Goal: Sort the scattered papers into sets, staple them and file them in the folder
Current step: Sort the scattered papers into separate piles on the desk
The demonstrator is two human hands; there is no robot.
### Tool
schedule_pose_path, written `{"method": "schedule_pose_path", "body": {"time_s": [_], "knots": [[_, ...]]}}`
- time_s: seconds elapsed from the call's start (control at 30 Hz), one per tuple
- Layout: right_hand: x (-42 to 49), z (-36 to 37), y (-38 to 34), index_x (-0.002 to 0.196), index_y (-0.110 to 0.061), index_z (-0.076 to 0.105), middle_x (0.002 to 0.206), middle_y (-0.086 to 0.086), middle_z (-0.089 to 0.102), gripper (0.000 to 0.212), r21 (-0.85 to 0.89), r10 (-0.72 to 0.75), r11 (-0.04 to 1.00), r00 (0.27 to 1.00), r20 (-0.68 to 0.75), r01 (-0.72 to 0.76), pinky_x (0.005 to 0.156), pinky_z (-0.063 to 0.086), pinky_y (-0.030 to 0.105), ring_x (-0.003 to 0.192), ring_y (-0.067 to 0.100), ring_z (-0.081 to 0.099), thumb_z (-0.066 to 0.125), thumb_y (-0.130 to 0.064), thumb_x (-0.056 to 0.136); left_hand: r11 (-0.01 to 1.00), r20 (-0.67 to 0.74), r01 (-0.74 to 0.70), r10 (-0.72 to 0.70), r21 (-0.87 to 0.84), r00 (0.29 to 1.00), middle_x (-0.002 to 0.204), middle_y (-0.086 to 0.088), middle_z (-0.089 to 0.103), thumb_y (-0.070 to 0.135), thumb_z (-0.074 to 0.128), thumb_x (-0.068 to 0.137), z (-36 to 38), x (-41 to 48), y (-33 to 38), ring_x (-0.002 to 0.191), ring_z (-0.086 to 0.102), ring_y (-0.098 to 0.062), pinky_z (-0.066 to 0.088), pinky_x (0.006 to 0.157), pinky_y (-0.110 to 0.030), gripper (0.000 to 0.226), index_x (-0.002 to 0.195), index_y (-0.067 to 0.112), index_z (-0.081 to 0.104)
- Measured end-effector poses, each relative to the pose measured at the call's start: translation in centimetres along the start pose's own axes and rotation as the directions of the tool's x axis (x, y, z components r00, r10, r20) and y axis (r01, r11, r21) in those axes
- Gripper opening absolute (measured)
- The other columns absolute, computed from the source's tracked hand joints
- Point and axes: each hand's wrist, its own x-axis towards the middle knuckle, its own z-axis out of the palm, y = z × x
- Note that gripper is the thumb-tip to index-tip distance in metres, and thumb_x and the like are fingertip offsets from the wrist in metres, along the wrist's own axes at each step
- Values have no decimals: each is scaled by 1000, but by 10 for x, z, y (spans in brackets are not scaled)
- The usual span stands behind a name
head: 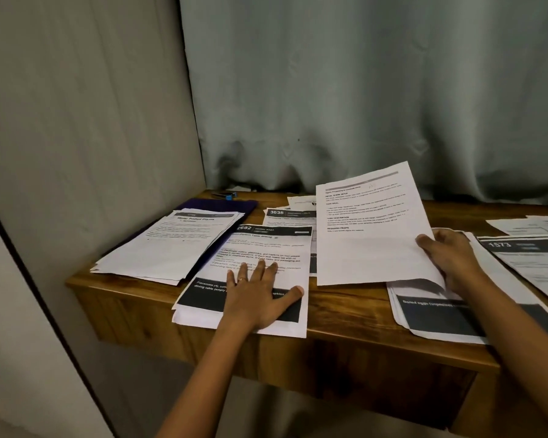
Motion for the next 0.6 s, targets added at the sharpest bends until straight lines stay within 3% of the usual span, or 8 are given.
{"method": "schedule_pose_path", "body": {"time_s": [0.17,0.27,0.33,0.43,0.53,0.6], "knots": [[0,20,-15,108,-15,53,122,14,60,15,37,-2,999,999,40,1,84,52,45,97,32,60,57,-23,95,994,18,3,0,-112,1000,162,3,2,62,15,96,-1,4,-4,148,-3,-27,-7,118,-49,64,153,33,10],[-2,41,-26,112,-15,55,120,12,60,20,31,1,999,997,77,-4,82,54,44,96,32,61,57,-26,95,916,-100,-59,21,-396,995,158,-2,23,54,27,100,-7,7,-12,146,17,-27,10,119,-46,59,151,24,26],[-4,57,-33,109,-14,56,117,11,62,17,22,-17,1000,993,113,15,78,53,41,93,29,61,56,-24,96,837,-286,-109,-58,-535,956,149,-4,40,45,36,101,-17,8,-21,138,33,-23,26,114,-39,52,144,16,39],[-8,84,-47,117,-10,57,118,11,62,25,11,-32,999,988,152,31,77,53,39,95,28,61,56,-22,96,881,-508,-79,-195,-467,839,138,-8,50,36,38,101,-33,5,-51,127,42,-22,32,111,-43,42,135,11,48],[-18,116,-61,120,-7,56,118,12,61,26,6,-56,998,981,185,56,87,52,43,99,28,60,53,-18,96,881,-541,15,-304,-473,784,138,-12,50,40,30,103,-35,4,-95,129,43,-26,27,113,-51,47,135,10,47],[-27,141,-69,117,-5,58,117,13,62,24,18,-72,997,973,218,69,88,51,41,99,29,60,50,-14,96,814,-493,69,-414,-576,765,145,-14,44,51,24,100,-34,0,-117,135,37,-31,23,115,-51,60,141,10,41]]}}
